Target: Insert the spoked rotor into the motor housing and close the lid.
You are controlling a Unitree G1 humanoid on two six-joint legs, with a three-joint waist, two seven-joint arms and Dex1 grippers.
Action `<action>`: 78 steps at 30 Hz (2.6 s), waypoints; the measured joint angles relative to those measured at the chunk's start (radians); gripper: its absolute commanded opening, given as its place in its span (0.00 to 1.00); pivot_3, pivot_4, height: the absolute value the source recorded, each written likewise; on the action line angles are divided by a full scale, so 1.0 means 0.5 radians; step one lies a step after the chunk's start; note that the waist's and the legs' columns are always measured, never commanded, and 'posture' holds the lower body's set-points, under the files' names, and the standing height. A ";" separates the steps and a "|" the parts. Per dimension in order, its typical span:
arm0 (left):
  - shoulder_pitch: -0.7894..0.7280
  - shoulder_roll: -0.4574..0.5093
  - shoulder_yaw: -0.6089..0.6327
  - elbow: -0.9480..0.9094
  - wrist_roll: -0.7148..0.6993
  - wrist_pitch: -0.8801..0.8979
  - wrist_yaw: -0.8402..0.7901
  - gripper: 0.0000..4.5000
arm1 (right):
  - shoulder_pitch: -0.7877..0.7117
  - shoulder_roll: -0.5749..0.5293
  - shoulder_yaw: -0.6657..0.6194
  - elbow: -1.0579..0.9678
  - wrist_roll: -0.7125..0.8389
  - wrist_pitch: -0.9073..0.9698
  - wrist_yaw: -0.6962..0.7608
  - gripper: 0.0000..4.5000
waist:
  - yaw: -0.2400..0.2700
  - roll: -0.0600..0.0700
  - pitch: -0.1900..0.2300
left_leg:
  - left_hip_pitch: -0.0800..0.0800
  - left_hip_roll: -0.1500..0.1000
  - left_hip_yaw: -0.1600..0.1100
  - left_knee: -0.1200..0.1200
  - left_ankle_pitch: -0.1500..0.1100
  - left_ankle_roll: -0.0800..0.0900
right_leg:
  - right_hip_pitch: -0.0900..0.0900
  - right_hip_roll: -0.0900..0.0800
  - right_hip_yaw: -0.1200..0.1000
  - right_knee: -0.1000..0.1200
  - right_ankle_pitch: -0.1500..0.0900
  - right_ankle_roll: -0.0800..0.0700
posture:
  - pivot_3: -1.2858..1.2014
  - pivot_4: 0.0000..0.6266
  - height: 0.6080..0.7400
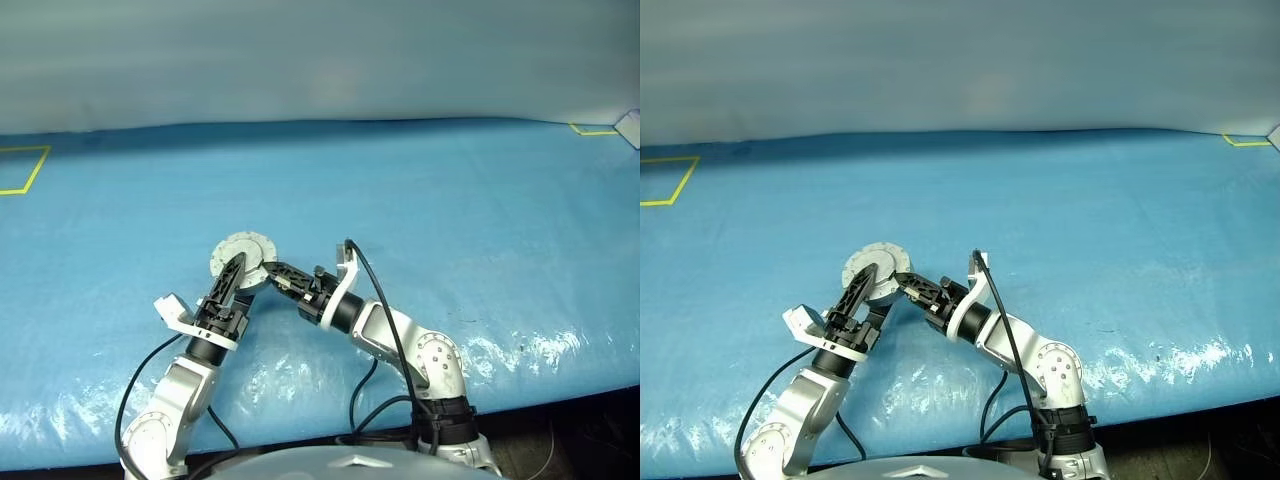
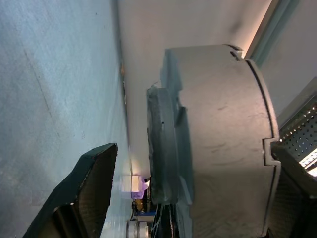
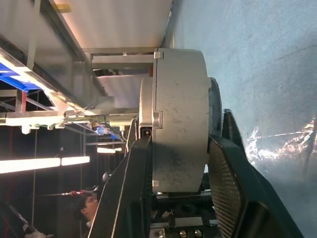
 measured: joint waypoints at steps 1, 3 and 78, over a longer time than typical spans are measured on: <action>0.004 0.000 0.000 0.004 -0.001 -0.001 0.003 0.58 | 0.001 -0.005 0.002 -0.001 -0.028 0.000 0.017 0.28 | 0.000 0.000 0.000 | 0.000 0.000 0.000 0.000 0.000 0.000 | 0.000 0.000 0.000 0.000 0.000 0.000 | 0.52 0.24 1.00; 0.009 0.000 -0.002 0.019 0.001 -0.001 0.005 0.54 | 0.001 -0.034 0.010 -0.004 -0.090 0.003 0.075 0.28 | -0.001 0.000 0.000 | 0.000 0.000 0.000 0.000 0.000 0.000 | 0.000 0.000 0.000 0.000 0.000 0.000 | 0.52 0.24 1.00; 0.175 0.707 -0.274 -0.291 2.791 -1.085 0.007 1.00 | 0.485 -0.576 0.273 -0.225 -2.850 -1.334 1.308 1.00 | 0.050 -0.022 0.003 | 0.007 0.001 0.006 0.011 0.011 -0.006 | 0.007 0.001 0.006 0.002 0.014 0.009 | 0.52 0.24 1.00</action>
